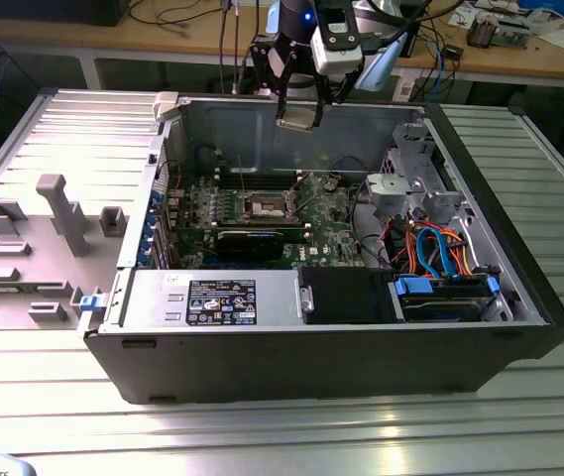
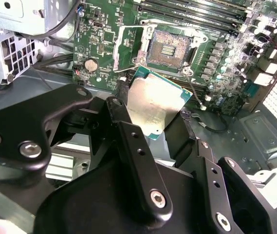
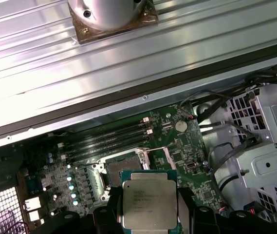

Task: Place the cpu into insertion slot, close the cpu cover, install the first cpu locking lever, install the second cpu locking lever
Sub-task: 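Place the cpu into insertion slot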

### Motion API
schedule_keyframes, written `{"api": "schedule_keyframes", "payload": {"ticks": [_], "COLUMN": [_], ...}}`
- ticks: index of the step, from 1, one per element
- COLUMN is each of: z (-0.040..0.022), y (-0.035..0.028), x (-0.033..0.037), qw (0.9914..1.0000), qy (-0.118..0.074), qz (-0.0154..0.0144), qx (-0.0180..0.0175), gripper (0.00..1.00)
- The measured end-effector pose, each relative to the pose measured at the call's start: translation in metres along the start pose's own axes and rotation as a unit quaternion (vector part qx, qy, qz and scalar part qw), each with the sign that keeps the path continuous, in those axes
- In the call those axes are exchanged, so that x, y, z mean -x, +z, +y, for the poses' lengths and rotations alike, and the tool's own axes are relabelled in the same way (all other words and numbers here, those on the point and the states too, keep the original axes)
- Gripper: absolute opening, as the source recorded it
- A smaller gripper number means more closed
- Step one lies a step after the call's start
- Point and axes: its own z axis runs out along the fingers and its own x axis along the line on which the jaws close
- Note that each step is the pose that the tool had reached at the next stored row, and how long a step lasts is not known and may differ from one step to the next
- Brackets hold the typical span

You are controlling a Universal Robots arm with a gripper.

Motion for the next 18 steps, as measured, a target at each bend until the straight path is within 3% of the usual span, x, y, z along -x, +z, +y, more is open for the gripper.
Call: {"api": "schedule_keyframes", "payload": {"ticks": [18], "z": [0.0000], "y": [0.0000], "x": [0.0000], "qw": [0.99989], "qy": [0.015], "qz": [-0.0017], "qx": [-0.0009], "gripper": [0.54]}}
